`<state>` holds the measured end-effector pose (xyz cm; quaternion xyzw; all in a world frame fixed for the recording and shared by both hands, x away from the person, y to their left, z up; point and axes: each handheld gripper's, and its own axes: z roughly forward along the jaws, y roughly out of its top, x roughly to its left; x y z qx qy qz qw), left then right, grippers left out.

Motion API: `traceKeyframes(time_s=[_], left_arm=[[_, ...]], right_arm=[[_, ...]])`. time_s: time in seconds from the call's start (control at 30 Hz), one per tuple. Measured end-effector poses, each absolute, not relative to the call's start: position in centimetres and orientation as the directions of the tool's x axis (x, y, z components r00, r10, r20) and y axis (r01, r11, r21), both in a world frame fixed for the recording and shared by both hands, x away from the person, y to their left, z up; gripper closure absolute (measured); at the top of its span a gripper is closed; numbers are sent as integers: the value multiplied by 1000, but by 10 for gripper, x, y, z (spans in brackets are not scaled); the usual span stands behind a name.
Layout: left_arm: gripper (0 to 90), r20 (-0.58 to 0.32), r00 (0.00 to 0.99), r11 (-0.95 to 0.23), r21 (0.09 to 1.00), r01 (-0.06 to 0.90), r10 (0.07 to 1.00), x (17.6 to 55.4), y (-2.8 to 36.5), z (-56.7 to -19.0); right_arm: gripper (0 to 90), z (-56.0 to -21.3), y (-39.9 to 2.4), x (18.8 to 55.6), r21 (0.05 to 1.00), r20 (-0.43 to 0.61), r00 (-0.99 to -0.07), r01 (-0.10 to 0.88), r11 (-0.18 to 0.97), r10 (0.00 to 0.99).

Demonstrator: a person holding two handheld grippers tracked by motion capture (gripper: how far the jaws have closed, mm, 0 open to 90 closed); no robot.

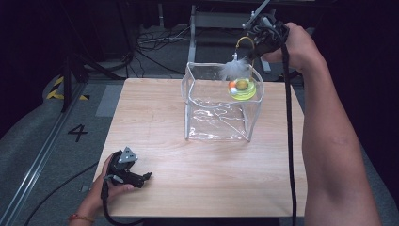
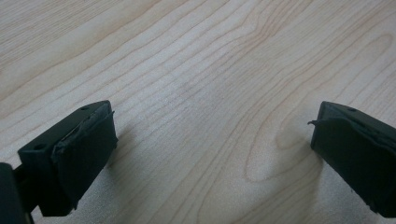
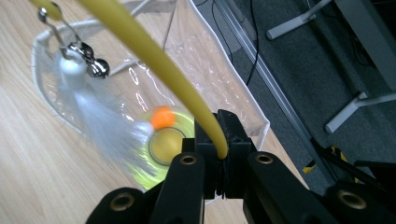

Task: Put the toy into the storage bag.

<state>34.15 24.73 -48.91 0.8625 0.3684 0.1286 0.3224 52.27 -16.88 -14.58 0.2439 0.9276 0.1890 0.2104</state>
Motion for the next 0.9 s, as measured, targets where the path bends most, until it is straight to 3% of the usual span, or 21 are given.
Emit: traceKeyframes(time_s=[0.9], left_arm=[[6,-21,692,-514,654,556,722,341,247,-490]], right_arm=[[879,-244,-178,523,386,-191,-834,422,821,518]])
